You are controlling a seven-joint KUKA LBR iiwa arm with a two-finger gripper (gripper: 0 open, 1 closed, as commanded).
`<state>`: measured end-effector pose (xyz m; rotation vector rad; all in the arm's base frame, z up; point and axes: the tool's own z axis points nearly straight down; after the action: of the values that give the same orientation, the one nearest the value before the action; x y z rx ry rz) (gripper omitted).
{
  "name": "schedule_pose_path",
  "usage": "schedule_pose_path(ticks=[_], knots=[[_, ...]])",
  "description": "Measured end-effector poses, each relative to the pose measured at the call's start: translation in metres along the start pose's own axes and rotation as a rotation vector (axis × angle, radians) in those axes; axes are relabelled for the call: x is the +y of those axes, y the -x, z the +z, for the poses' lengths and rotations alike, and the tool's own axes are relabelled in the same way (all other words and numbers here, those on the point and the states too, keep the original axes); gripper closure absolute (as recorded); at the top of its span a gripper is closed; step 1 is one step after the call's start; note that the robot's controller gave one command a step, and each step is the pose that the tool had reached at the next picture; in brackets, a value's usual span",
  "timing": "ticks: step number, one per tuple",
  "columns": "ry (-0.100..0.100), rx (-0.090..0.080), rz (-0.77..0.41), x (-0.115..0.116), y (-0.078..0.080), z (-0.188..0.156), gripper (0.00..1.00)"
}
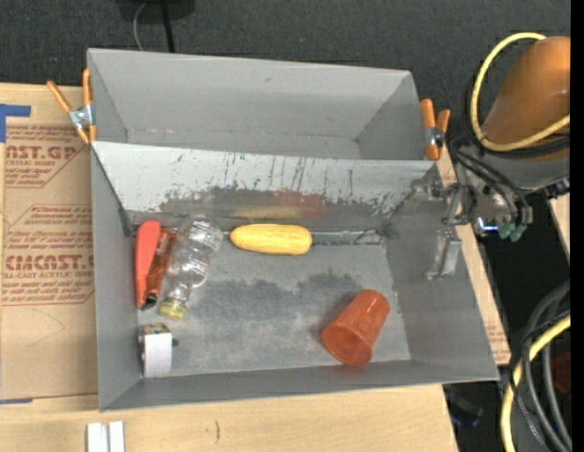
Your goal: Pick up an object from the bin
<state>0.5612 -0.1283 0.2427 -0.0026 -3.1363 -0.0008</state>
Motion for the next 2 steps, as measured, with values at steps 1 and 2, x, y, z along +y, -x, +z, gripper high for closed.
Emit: schedule_pose_path(ticks=[1, 2], knots=[[-0.002, -0.008, -0.002, 0.001, 0.001, -0.005, 0.00], [-0.005, -0.016, -0.066, 0.015, -0.011, 0.017, 0.00]])
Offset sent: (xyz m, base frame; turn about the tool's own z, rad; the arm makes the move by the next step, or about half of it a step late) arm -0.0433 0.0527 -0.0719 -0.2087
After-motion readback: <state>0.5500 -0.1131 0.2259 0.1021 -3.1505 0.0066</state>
